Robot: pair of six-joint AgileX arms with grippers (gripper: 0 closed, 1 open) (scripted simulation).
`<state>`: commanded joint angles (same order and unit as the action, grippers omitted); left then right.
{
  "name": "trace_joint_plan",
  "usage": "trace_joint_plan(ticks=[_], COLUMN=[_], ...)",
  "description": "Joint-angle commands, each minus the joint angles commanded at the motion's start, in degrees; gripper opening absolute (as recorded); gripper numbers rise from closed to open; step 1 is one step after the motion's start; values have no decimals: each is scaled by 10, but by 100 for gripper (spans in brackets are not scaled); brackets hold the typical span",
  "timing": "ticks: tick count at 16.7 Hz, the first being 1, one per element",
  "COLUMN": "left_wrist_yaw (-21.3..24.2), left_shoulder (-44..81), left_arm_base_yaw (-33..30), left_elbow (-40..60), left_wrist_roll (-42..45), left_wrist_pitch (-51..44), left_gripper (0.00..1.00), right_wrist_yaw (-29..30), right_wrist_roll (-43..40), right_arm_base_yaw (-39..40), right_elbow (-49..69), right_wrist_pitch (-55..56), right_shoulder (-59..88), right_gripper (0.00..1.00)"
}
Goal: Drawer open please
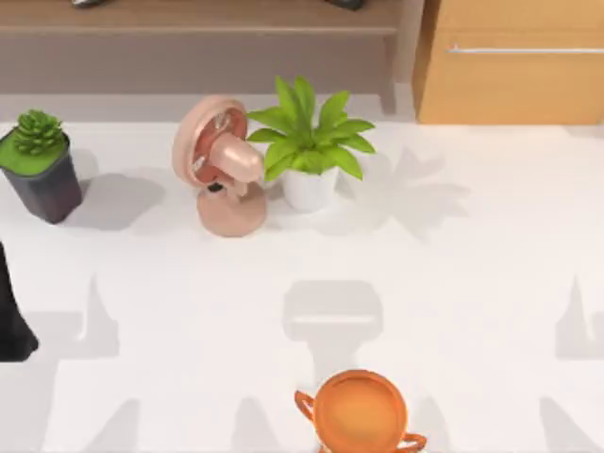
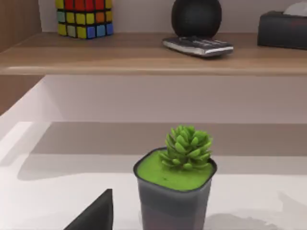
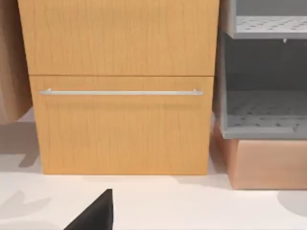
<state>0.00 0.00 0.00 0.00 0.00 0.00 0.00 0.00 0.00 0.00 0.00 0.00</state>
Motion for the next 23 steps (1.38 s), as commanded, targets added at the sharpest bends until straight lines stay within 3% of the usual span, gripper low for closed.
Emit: trace_joint_plan(ticks=[6,17,23], left_wrist_yaw=[0,0,0], left_shoulder=[0,0,0], left_arm_base_yaw=[0,0,0], left_elbow=[0,0,0], left_wrist_roll=[0,0,0], left_wrist_pitch=[0,0,0], left_gripper=[100,100,100], right_wrist_yaw=[-25,-148,-167], right_wrist_roll=[1,7,8], right_arm_base_yaw=[-25,-152,-171], right_elbow=[50,305,344], right_wrist_pitch=[30,180,202], right_shoulder=[65,484,543], right_gripper=[100,100,100])
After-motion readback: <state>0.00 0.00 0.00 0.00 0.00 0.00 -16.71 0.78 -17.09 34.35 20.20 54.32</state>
